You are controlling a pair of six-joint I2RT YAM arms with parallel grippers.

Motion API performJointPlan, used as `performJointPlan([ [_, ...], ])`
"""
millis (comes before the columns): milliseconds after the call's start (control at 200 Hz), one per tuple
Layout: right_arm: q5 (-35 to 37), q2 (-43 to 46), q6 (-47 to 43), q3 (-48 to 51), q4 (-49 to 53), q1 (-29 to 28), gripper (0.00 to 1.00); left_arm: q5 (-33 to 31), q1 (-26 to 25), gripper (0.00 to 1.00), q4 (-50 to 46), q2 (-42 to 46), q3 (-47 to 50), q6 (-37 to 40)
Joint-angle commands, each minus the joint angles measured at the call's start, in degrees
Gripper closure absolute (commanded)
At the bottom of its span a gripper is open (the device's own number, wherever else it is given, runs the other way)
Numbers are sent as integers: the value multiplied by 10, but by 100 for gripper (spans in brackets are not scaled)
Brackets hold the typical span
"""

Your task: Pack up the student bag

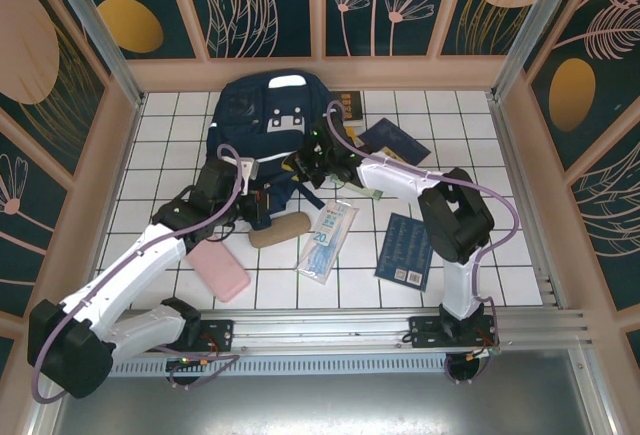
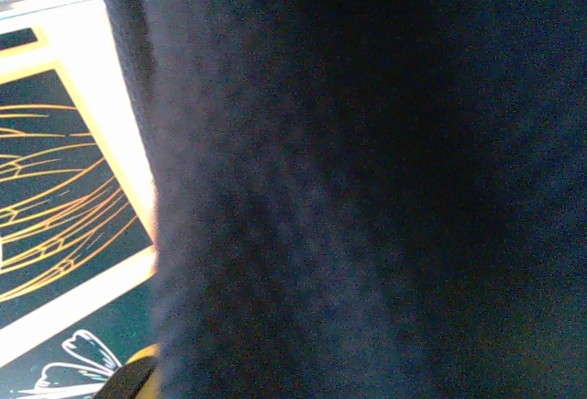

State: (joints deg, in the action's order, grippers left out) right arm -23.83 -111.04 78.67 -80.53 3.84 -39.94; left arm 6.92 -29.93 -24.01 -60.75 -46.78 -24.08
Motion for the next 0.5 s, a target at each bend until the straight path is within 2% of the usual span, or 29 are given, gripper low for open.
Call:
performJointPlan([
  [0,55,23,-16,-9,-8,34,100,-23,-1,100,-23,27,2,-6],
  [315,56,40,-44,-2,6,68,100,-37,-1,100,-28,60,36,-22],
  [495,27,32,-69,-24,18,83,100,-60,0,100,-29,66,49,-22],
])
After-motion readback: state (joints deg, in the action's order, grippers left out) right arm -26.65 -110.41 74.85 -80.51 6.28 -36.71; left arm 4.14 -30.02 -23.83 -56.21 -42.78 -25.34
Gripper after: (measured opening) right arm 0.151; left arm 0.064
